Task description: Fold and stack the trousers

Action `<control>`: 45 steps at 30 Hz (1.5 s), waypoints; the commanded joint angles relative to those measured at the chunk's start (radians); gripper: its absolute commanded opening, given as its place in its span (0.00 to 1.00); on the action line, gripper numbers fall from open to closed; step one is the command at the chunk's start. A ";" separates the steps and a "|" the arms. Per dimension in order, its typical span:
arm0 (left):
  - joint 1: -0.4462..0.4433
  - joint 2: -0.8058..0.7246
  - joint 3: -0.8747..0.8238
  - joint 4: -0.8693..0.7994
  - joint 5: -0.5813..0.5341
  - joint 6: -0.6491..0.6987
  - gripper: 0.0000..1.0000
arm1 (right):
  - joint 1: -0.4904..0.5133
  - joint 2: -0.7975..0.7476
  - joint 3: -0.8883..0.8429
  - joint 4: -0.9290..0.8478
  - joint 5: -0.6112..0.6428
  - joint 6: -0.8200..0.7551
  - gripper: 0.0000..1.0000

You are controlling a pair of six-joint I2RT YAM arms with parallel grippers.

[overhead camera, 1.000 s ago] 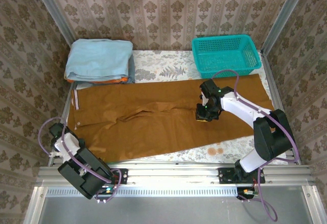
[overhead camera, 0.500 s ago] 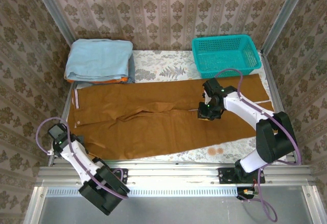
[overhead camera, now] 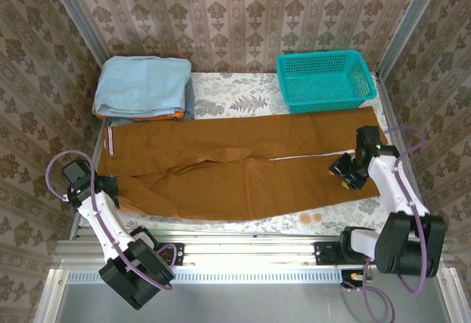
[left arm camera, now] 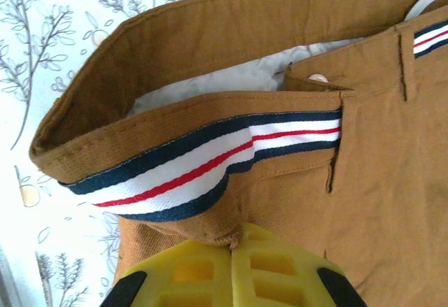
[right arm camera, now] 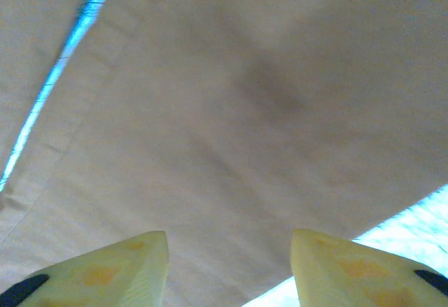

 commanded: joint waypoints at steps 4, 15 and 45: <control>-0.010 0.059 0.049 0.101 0.075 -0.010 0.00 | -0.038 -0.043 -0.113 -0.079 -0.037 0.076 0.57; -0.018 0.085 0.047 0.139 0.101 -0.011 0.00 | -0.036 -0.086 -0.202 -0.103 -0.050 0.148 0.58; -0.031 0.115 0.140 0.087 0.067 -0.019 0.00 | -0.041 -0.053 -0.142 0.006 0.031 0.042 0.00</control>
